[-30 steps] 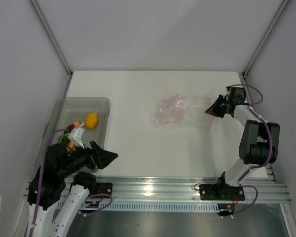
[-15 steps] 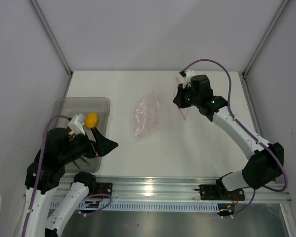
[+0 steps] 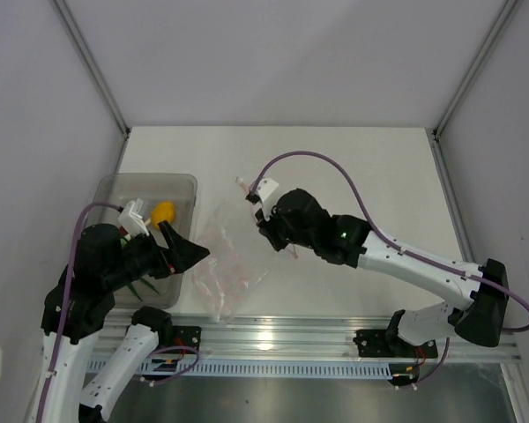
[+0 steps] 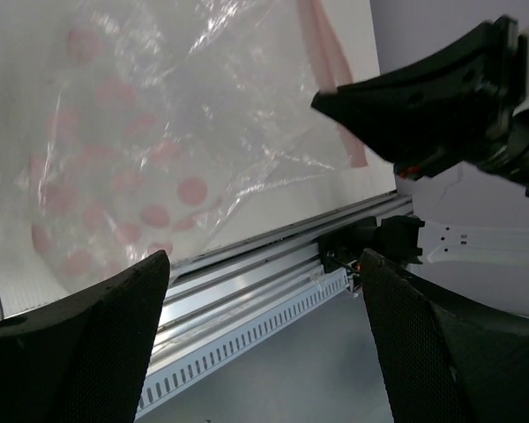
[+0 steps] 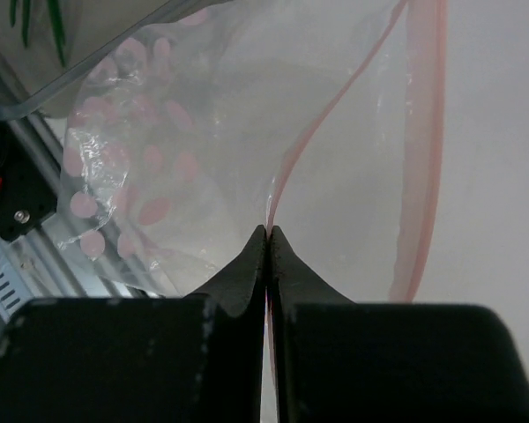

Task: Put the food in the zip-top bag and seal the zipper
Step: Open the zipper of the food storage bag at the center of the board.

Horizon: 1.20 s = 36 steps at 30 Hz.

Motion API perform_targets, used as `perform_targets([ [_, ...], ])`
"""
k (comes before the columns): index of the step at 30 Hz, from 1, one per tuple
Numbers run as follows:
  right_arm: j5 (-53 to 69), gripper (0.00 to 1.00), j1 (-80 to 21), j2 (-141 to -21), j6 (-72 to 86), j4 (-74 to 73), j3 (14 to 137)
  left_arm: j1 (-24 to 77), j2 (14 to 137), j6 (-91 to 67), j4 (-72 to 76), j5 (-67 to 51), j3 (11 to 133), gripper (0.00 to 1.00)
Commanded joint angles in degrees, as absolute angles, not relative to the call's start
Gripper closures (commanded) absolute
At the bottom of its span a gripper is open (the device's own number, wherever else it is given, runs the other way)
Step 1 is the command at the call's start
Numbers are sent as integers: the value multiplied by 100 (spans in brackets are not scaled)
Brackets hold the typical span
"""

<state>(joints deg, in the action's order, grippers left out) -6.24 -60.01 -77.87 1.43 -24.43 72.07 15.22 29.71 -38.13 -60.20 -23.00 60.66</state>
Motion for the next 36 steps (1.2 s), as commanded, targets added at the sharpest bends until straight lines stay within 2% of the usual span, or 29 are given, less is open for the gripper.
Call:
perform_targets([
  [1, -870, 100, -6537, -7629, 175, -1978, 7102, 1547, 3014, -4174, -5600, -2522, 6029, 11],
  [10, -659, 100, -7504, -7585, 237, -1161, 6776, 1547, 3287, -4280, -5441, -2566, 6012, 11],
  [24, -1476, 100, -8305, -7655, 26, -686, 6891, 1608, 3322, -4614, -5054, -2856, 5318, 16],
  [27, -1564, 100, -8350, -7681, 26, -677, 6926, 1626, 3305, -4614, -5028, -2848, 5239, 19],
  [32, -1889, 100, -8551, -7866, 26, -834, 7110, 1705, 3322, -4597, -4922, -2935, 5116, 33],
  [36, -2065, 100, -8692, -8042, -132, -975, 7303, 1705, 3270, -4535, -4843, -3015, 4992, 40],
])
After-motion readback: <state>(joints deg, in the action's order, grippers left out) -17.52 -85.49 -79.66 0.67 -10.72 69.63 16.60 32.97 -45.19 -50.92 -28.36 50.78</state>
